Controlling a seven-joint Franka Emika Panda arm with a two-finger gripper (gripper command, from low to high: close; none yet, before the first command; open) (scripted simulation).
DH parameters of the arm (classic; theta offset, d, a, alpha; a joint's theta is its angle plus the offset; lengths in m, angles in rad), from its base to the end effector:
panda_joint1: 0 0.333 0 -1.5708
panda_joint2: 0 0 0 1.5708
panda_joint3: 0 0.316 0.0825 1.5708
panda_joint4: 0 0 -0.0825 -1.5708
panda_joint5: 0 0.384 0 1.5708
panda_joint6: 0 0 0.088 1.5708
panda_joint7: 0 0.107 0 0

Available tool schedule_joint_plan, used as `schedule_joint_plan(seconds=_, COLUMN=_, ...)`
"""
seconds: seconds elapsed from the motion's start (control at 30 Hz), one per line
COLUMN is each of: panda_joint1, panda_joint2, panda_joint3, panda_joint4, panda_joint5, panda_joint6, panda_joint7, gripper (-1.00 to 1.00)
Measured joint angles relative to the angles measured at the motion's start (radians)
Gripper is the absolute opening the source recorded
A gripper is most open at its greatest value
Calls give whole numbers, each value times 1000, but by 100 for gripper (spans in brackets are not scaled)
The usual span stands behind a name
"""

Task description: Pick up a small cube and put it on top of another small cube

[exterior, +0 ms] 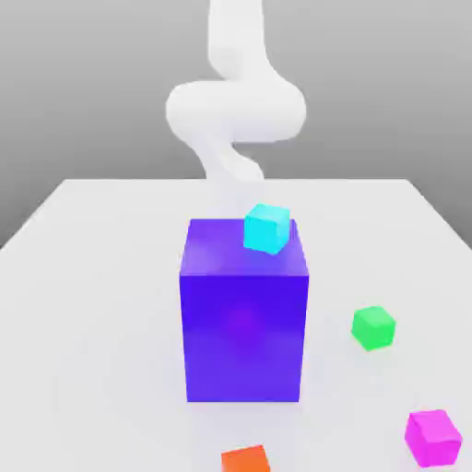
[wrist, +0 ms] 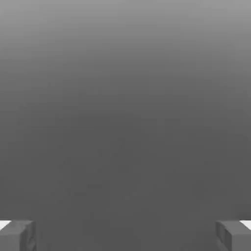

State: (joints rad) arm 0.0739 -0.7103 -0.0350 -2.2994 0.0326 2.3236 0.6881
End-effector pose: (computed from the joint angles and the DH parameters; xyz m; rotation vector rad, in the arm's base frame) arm 0.3790 0.0106 0.6812 -2.5306 0.8706 -0.9337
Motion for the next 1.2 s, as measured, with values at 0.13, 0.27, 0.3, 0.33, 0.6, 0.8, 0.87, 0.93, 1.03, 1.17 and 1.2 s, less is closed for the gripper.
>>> schedule_joint_plan(seconds=0.13, panda_joint1=115, panda_joint2=149, panda_joint3=-51, panda_joint4=1, panda_joint5=58, panda_joint6=38, panda_joint7=-188, gripper=0)
schedule_joint_plan(seconds=0.27, panda_joint1=211, panda_joint2=293, panda_joint3=-86, panda_joint4=3, panda_joint5=118, panda_joint6=75, panda_joint7=-372, gripper=0)
schedule_joint_plan(seconds=0.3, panda_joint1=232, panda_joint2=329, panda_joint3=-91, panda_joint4=3, panda_joint5=133, panda_joint6=83, panda_joint7=-418, gripper=0)
schedule_joint_plan(seconds=0.33, panda_joint1=251, panda_joint2=365, panda_joint3=-95, panda_joint4=3, panda_joint5=148, panda_joint6=92, panda_joint7=-463, gripper=0)
schedule_joint_plan(seconds=0.6, panda_joint1=370, panda_joint2=648, panda_joint3=-72, panda_joint4=5, panda_joint5=228, panda_joint6=168, panda_joint7=-801, gripper=0)
schedule_joint_plan(seconds=0.8, panda_joint1=425, panda_joint2=846, panda_joint3=-38, panda_joint4=1, panda_joint5=196, panda_joint6=239, panda_joint7=-990, gripper=0)
schedule_joint_plan(seconds=0.87, panda_joint1=436, panda_joint2=908, panda_joint3=-26, panda_joint4=-1, panda_joint5=160, panda_joint6=266, panda_joint7=-1036, gripper=0)
schedule_joint_plan(seconds=0.93, panda_joint1=453, panda_joint2=968, panda_joint3=-19, panda_joint4=-3, panda_joint5=112, panda_joint6=292, panda_joint7=-1073, gripper=0)
schedule_joint_plan(seconds=1.03, panda_joint1=484, panda_joint2=1057, panda_joint3=-22, panda_joint4=-3, panda_joint5=34, panda_joint6=336, panda_joint7=-1112, gripper=0)
schedule_joint_plan(seconds=1.17, panda_joint1=482, panda_joint2=1202, panda_joint3=-10, panda_joint4=24, panda_joint5=25, panda_joint6=444, panda_joint7=-1129, gripper=0)
schedule_joint_plan(seconds=1.2, panda_joint1=480, panda_joint2=1222, panda_joint3=-8, panda_joint4=28, panda_joint5=27, panda_joint6=460, panda_joint7=-1131, gripper=-100)
